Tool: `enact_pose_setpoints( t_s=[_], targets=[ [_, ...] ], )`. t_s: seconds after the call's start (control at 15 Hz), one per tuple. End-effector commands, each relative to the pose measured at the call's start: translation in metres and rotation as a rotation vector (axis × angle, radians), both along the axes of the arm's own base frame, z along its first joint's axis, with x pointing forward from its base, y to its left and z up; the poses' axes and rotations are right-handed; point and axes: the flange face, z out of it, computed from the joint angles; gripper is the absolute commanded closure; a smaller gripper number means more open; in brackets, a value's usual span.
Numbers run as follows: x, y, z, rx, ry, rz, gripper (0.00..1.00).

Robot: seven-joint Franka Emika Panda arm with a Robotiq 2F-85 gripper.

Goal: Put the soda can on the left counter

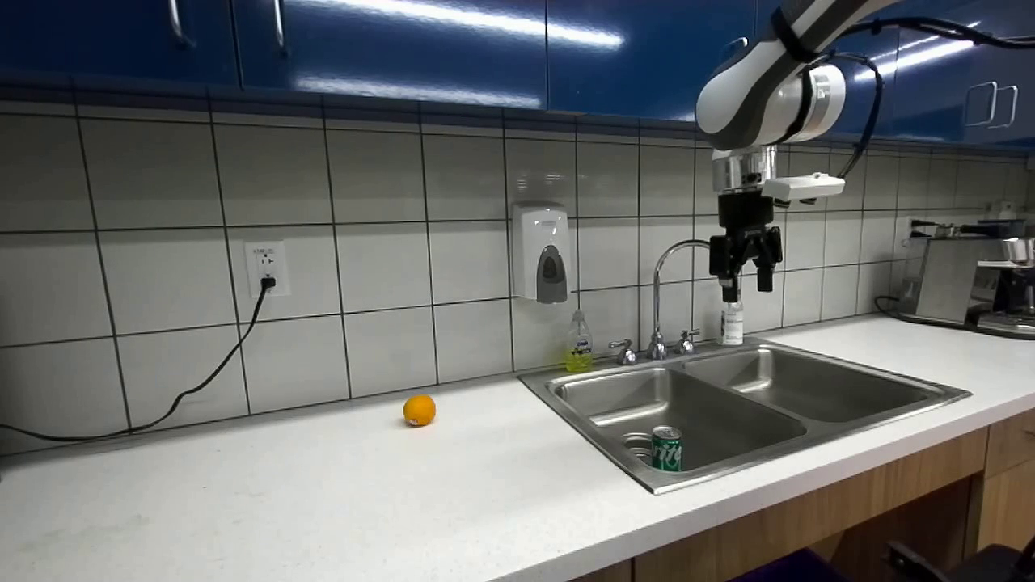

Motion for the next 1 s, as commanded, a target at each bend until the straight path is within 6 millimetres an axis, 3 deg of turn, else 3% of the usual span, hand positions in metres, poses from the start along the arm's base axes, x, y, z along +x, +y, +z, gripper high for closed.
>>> enact_pose_setpoints(
  t_s=[0.0, 0.47, 0.93],
  targets=[
    [0.005, 0.008, -0.023, 0.012, 0.041, 0.055, 0.00],
    [0.014, 0.018, -0.081, 0.016, 0.061, 0.075, 0.00],
    [0.062, 0.019, -0.145, -0.005, -0.015, 0.092, 0.00]
  ],
)
